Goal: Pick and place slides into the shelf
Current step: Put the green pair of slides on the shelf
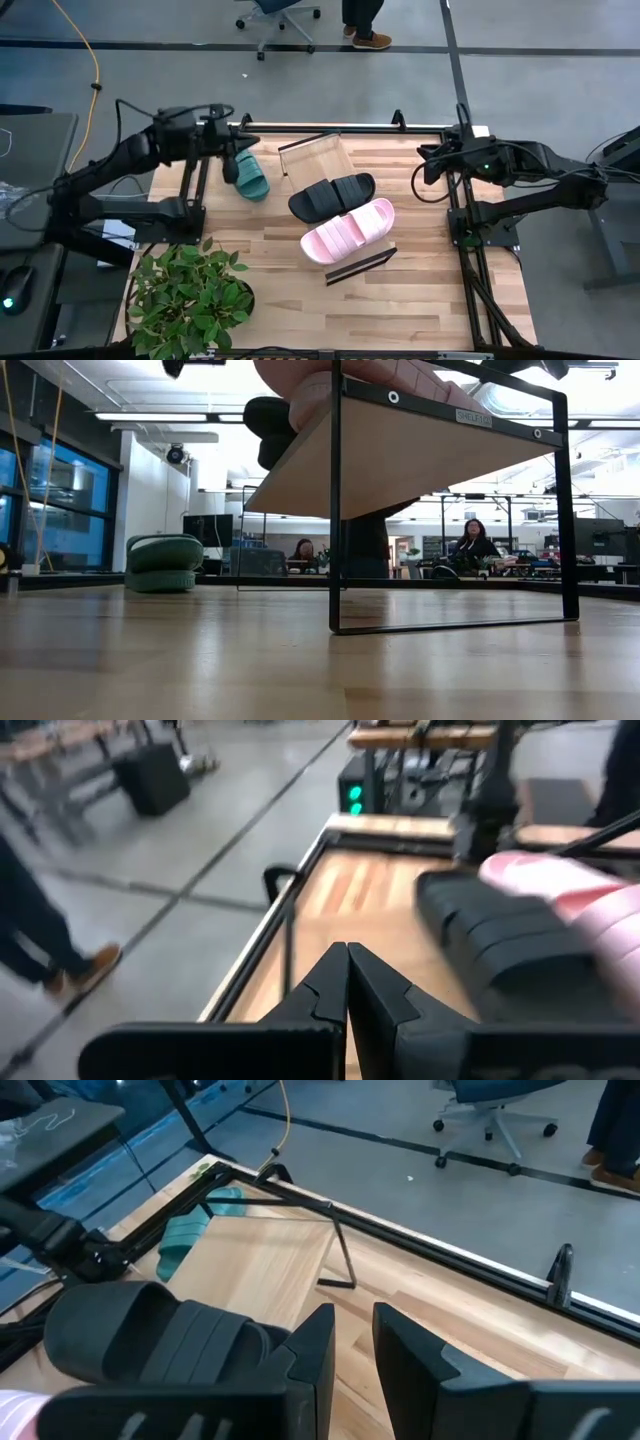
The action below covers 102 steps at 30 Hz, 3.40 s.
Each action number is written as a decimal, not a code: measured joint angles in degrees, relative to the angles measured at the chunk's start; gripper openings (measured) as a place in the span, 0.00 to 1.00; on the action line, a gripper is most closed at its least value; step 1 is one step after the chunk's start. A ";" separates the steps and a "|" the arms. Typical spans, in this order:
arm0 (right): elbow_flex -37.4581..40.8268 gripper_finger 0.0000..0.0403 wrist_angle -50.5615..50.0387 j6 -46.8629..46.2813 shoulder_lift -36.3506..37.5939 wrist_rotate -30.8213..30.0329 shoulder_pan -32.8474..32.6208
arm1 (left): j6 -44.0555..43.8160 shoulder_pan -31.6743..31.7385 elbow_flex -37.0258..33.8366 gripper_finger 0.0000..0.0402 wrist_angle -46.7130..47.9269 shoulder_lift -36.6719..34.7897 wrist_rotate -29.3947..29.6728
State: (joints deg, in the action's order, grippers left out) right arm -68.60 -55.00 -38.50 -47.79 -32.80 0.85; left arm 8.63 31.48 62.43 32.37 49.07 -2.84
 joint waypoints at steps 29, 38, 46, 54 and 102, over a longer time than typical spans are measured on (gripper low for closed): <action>0.00 0.15 -0.02 -0.17 -0.14 -1.04 -0.01 | 13.91 27.00 -0.04 0.00 32.48 7.91 -14.78; 0.02 0.15 -0.02 -0.04 -0.14 -1.04 -0.01 | 9.78 19.35 -1.70 0.00 34.72 5.45 -2.74; 0.04 0.15 -0.04 -0.04 -0.15 -1.02 -0.03 | 3.70 12.37 -6.31 0.00 33.44 5.15 7.18; 0.09 0.15 -0.04 -0.08 -0.16 0.42 -0.03 | 6.48 12.43 -9.44 0.00 27.07 5.17 3.25; 0.09 0.15 -0.04 -1.51 -0.27 1.55 -0.01 | 18.89 41.25 -11.78 0.00 19.75 18.81 -27.25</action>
State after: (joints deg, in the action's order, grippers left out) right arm -68.51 -55.05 -40.01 -48.05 -31.25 0.84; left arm 27.52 72.73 50.66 52.12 67.88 -30.09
